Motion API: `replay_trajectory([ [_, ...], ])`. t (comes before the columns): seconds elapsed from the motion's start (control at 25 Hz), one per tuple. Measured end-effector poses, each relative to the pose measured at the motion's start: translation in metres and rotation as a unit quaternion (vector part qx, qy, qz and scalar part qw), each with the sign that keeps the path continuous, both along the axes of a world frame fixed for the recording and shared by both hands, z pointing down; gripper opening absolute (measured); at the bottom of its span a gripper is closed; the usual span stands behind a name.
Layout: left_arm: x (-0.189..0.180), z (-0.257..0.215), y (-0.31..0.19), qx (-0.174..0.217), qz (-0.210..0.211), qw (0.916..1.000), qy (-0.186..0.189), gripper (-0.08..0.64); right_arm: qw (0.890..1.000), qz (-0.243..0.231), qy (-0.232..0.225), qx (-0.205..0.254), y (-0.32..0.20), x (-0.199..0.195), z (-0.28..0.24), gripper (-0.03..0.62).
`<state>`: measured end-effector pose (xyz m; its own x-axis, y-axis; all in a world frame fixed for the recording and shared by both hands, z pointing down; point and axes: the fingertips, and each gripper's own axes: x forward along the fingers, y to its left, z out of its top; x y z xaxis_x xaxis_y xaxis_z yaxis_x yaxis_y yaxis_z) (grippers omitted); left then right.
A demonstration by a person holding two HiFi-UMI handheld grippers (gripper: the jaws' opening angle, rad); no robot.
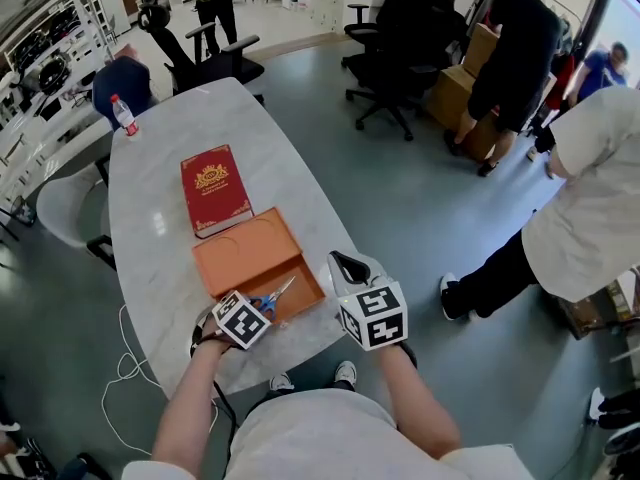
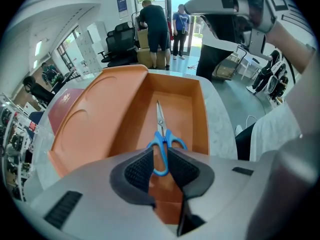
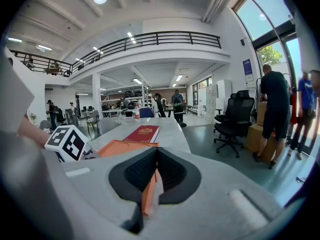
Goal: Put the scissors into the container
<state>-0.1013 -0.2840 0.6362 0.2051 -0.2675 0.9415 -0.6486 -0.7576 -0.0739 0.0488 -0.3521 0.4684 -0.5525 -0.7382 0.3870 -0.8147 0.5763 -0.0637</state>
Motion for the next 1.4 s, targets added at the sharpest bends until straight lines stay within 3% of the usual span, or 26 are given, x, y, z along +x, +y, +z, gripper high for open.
replay_trajectory([
  [0.44,-0.012,-0.036,-0.007,0.055,-0.058,0.9961,0.036,0.078,1.000,-0.012,-0.005,0.002,0.002,-0.009,-0.004,0.006],
  [0.76,-0.026,-0.084,-0.023,0.125,-0.126,0.9799,0.091,0.076,1.000,-0.022,-0.008,0.008,-0.001,-0.013,-0.009,0.006],
  [1.08,-0.047,-0.144,-0.039,0.220,-0.195,0.9448,0.144,0.063,0.999,-0.025,-0.015,0.023,-0.003,-0.015,-0.026,0.005],
  [1.4,-0.072,-0.195,-0.038,0.306,-0.276,0.8857,0.214,0.055,0.999,-0.023,-0.025,0.041,-0.004,-0.014,-0.044,0.006],
])
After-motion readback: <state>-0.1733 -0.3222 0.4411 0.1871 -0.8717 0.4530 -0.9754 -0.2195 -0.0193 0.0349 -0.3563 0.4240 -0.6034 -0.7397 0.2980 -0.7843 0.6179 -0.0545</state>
